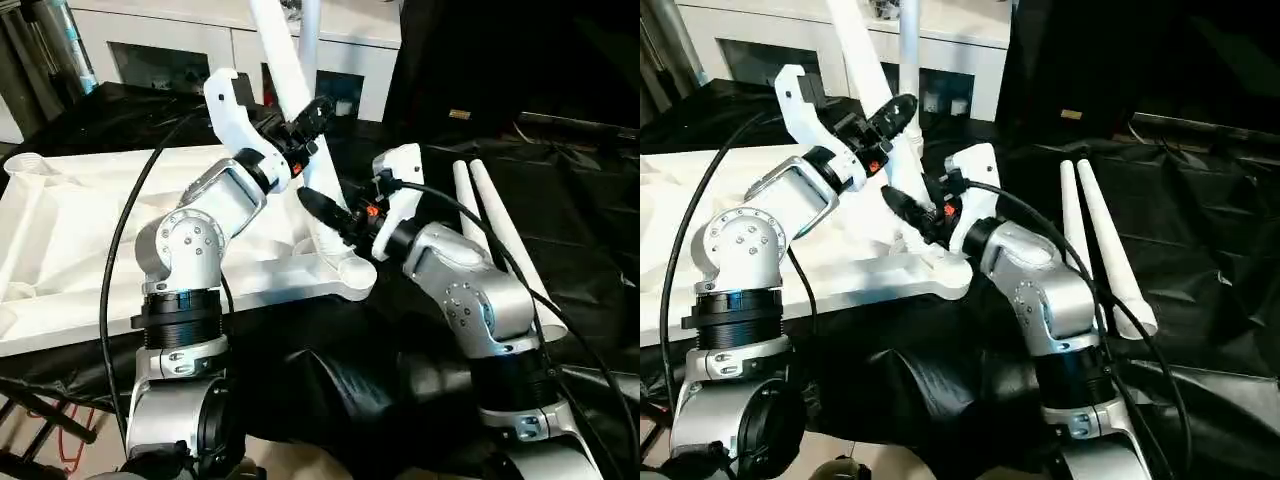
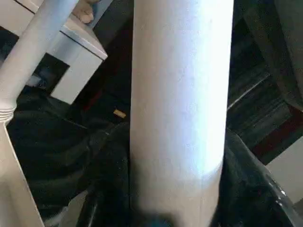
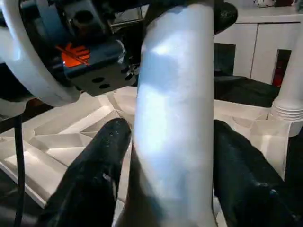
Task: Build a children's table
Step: Pick table leg
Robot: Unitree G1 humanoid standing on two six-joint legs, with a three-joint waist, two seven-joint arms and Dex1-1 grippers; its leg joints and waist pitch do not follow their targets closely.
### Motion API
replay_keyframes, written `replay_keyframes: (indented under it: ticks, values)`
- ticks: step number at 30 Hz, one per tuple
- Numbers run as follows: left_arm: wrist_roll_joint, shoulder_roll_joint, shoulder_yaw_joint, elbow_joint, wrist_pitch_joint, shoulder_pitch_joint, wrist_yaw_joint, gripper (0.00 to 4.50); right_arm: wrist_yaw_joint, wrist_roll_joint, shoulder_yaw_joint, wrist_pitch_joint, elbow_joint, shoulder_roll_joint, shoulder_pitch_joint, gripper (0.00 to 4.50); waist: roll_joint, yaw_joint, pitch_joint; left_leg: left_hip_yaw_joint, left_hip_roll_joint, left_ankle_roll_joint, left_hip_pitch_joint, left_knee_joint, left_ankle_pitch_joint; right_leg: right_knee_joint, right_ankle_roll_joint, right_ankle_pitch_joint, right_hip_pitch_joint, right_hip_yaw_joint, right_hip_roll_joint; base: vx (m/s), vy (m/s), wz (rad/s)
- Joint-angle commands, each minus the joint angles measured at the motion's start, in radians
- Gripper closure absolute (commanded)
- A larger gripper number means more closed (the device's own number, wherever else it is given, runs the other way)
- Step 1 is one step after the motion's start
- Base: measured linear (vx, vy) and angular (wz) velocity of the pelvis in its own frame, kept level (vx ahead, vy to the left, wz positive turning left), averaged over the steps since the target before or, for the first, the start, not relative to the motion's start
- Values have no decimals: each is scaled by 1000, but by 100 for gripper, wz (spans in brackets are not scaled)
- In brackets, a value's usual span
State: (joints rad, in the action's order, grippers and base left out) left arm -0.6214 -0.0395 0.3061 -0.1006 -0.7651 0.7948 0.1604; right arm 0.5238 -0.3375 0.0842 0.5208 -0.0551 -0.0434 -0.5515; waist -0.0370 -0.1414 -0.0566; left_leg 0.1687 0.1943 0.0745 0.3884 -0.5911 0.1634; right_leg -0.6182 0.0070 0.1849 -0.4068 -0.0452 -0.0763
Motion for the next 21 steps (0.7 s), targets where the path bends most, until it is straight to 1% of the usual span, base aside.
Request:
replay_keyframes:
  ticks: [1, 3, 5, 7, 8, 9, 10, 12, 14, 15, 16, 18, 19, 20, 21]
  values:
    - [20, 7, -41, -3, 15, 5, 11, 260, -37, -3, -21, 18, -24, 15, -22, 147, 8, 5, 73, -6, 22, 41, -21, 70, 176, 63, -141, 74, 53, 33, -51, 0, 0, 0]
    - [36, 20, -48, -8, 29, 4, 17, 260, -59, -24, -50, 53, -33, 21, -30, 134, 9, 6, 73, -6, 22, 42, -23, 72, 177, 63, -139, 84, 51, 33, -50, 0, 0, 0]
    - [50, 44, -54, -16, 41, 6, 29, 260, -125, -75, -142, 85, -61, 44, -49, 105, 8, 7, 74, -6, 21, 46, -24, 72, 174, 61, -140, 80, 51, 34, -49, 0, 0, 0]
    - [56, 57, -54, -21, 45, 6, 35, 260, -151, -98, -183, 94, -75, 51, -57, 100, 9, 8, 74, -6, 22, 49, -24, 72, 175, 61, -140, 75, 50, 33, -50, 0, 0, 0]
    - [58, 62, -54, -22, 47, 6, 36, 261, -157, -105, -193, 98, -79, 50, -58, 80, 12, 7, 75, -6, 23, 52, -25, 72, 173, 59, -139, 68, 50, 33, -50, 0, 0, 0]
    - [62, 70, -55, -25, 49, 6, 40, 261, -162, -107, -199, 99, -82, 47, -59, 80, 11, 6, 76, -5, 22, 55, -25, 71, 162, 58, -139, 48, 50, 32, -49, 0, 0, 0]
    - [71, 84, -61, -28, 55, 4, 49, 261, -156, -109, -193, 121, -81, 36, -60, 60, 8, 6, 76, -4, 22, 56, -24, 71, 152, 56, -138, 34, 52, 32, -49, 0, 0, 0]
    - [84, 100, -71, -33, 62, 1, 60, 261, -135, -103, -176, 136, -72, 18, -58, 60, 9, 5, 75, -4, 20, 59, -24, 71, 147, 57, -129, 38, 53, 33, -49, 0, 0, 0]
    - [96, 125, -84, -44, 72, -2, 86, 262, -96, -122, -159, 158, -26, 6, -51, 31, 8, 5, 76, -4, 21, 61, -23, 71, 145, 57, -126, 35, 54, 33, -49, 0, 0, 0]
    - [98, 131, -88, -47, 75, -3, 92, 262, -90, -129, -158, 166, -15, 4, -50, 31, 9, 4, 75, -5, 20, 60, -22, 72, 148, 58, -118, 46, 55, 33, -49, 0, 0, 0]
    - [110, 163, -97, -73, 93, -3, 119, 262, -62, -170, -153, 205, 32, -5, -48, 22, 9, 5, 73, -6, 20, 60, -22, 74, 158, 61, -110, 64, 55, 33, -49, 0, 0, 0]
    - [113, 171, -99, -82, 98, -3, 124, 262, -59, -179, -153, 212, 42, -7, -48, 5, 9, 7, 74, -6, 20, 61, -23, 74, 152, 59, -98, 64, 55, 34, -49, 0, 0, 0]
    - [124, 184, -107, -93, 107, -2, 134, 262, -62, -190, -158, 220, 44, -8, -51, 5, 18, 6, 76, -7, 20, 64, -25, 72, 152, 58, -100, 61, 53, 34, -50, 0, 0, 0]
    - [134, 193, -114, -104, 115, 1, 140, 262, -53, -187, -151, 213, 47, -17, -51, 3, 20, 8, 76, -6, 20, 65, -26, 72, 155, 60, -102, 61, 50, 34, -49, 0, 0, 0]
    - [146, 204, -121, -116, 124, 4, 148, 262, -51, -188, -148, 217, 50, -23, -51, 3, 16, 7, 77, -6, 20, 71, -26, 72, 157, 59, -112, 58, 52, 33, -49, 0, 0, 0]
